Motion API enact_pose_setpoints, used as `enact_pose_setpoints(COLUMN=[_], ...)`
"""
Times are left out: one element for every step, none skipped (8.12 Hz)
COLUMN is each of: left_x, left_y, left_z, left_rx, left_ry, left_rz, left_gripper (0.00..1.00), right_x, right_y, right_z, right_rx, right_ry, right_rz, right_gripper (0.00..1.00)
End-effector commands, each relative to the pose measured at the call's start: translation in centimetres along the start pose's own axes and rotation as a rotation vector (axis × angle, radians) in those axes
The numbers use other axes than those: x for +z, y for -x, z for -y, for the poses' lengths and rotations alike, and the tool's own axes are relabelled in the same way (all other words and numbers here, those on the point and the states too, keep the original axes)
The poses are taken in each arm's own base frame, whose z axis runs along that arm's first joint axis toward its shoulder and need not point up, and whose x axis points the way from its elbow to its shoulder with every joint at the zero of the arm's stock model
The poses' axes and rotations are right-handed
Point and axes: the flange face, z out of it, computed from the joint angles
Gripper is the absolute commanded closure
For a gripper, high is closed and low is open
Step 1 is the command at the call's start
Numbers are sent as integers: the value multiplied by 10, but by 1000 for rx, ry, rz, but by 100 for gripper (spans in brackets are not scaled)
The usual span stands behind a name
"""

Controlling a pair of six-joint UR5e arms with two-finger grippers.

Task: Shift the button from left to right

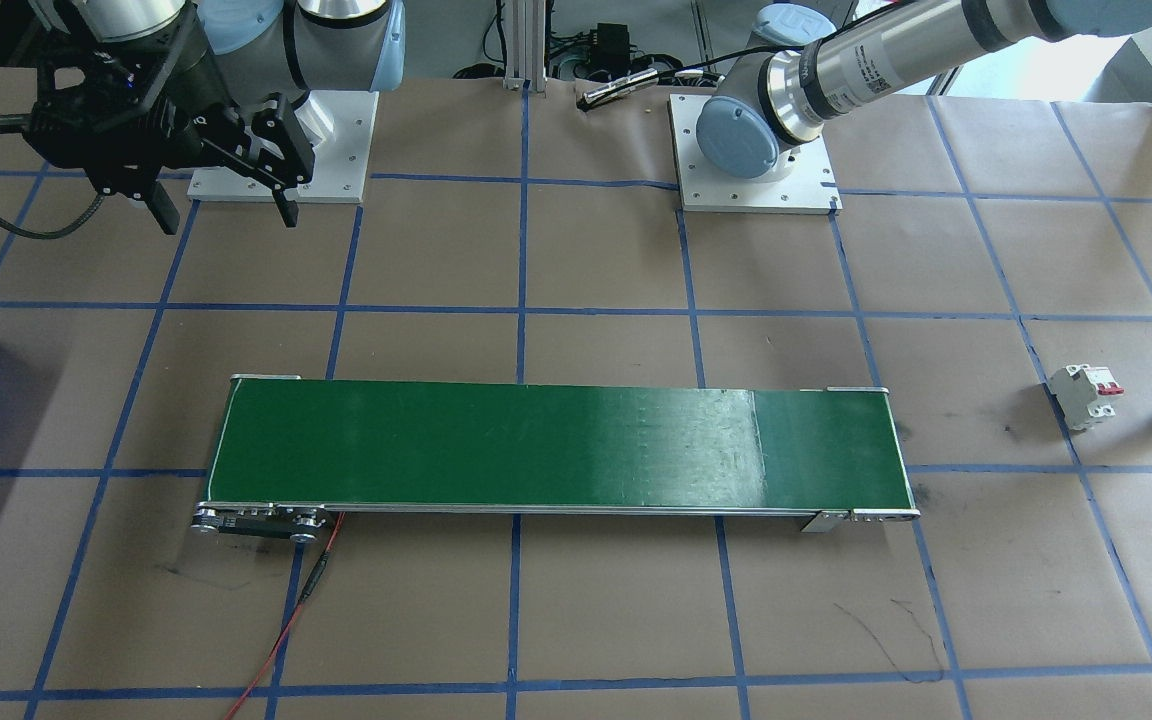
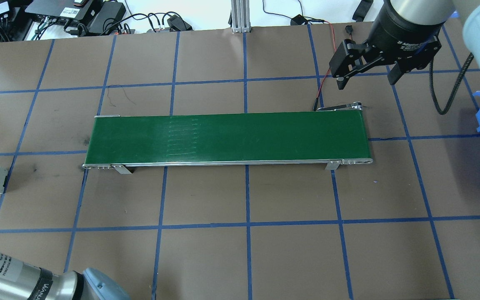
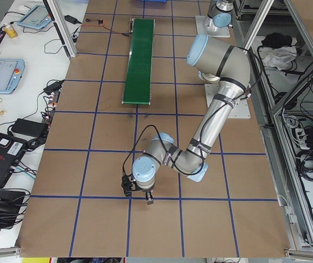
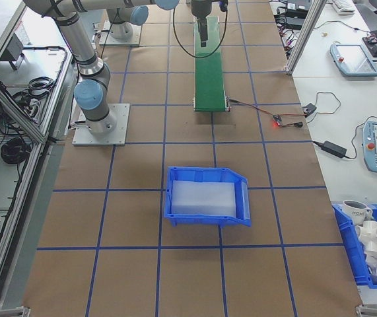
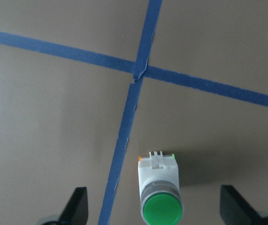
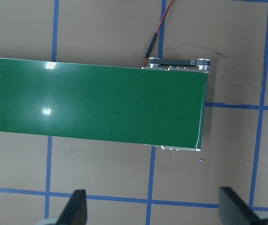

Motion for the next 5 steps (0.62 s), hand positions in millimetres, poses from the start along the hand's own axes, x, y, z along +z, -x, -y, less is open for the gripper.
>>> enact_pose_setpoints(left_x=[3,4,6,13,20], left_y=[1,1,0,0,0], left_z=[-1,0,-1,1,1], left_rx=[10,10,8,7,7], left_ry=[4,5,9,15,23], left_rz=[-5,-6,-9,-14,-20], left_gripper=[0,0,6,11,22], right_x=[0,0,-1,0,0], right_y=[0,0,0,0,0], right_z=[0,0,0,0,0], right_rx=[0,0,0,0,0], right_ry=[0,0,-1,0,0], right_rz=[0,0,0,0,0], right_gripper=[0,0,0,0,0])
